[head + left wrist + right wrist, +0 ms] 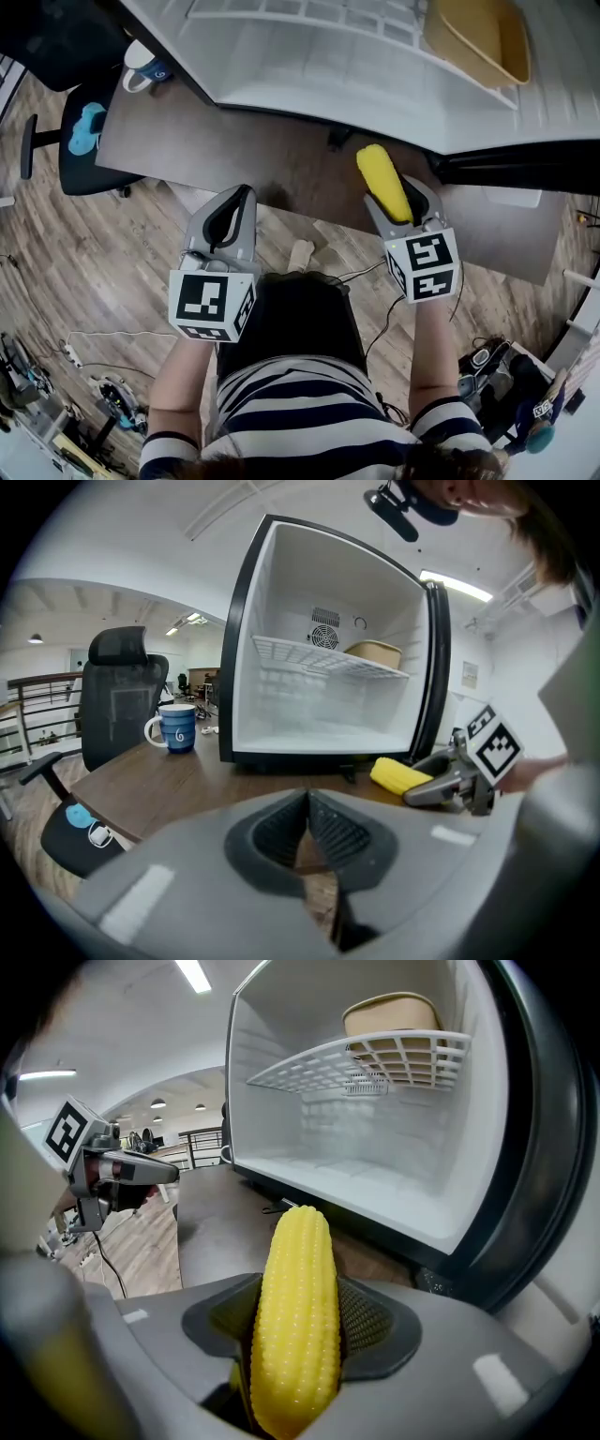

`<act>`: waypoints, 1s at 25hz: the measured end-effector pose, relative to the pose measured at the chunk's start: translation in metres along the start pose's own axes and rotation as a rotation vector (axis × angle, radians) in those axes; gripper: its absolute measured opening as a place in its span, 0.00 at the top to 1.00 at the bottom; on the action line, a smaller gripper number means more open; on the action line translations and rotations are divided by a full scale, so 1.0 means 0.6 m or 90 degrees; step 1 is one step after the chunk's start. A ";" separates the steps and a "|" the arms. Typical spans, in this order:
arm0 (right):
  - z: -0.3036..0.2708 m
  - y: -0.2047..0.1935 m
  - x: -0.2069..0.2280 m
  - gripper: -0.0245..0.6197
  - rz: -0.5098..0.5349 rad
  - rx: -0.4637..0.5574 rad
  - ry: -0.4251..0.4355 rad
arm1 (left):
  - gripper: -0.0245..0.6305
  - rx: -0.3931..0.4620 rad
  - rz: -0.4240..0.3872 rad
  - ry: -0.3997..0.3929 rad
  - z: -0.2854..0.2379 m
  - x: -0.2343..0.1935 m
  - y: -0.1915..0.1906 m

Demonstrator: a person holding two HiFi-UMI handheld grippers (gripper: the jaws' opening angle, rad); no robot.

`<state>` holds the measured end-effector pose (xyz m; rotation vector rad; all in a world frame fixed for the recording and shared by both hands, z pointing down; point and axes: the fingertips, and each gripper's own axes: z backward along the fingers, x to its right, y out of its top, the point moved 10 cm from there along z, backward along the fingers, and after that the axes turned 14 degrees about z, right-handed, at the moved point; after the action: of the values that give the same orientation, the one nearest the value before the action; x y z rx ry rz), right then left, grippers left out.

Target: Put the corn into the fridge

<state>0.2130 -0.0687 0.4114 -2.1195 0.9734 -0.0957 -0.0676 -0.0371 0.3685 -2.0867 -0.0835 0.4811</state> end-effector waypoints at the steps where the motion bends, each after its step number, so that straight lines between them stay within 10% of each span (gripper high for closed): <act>1: 0.000 0.000 0.000 0.57 0.000 0.001 0.001 | 0.96 0.002 0.002 0.003 0.000 -0.001 0.000; 25: 0.034 0.063 -0.005 0.58 0.000 0.076 0.011 | 0.96 0.052 0.011 0.033 0.017 0.018 0.027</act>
<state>0.1954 -0.0692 0.3723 -2.0123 0.9542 -0.1675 -0.0634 -0.0347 0.3470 -2.0201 -0.0153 0.4342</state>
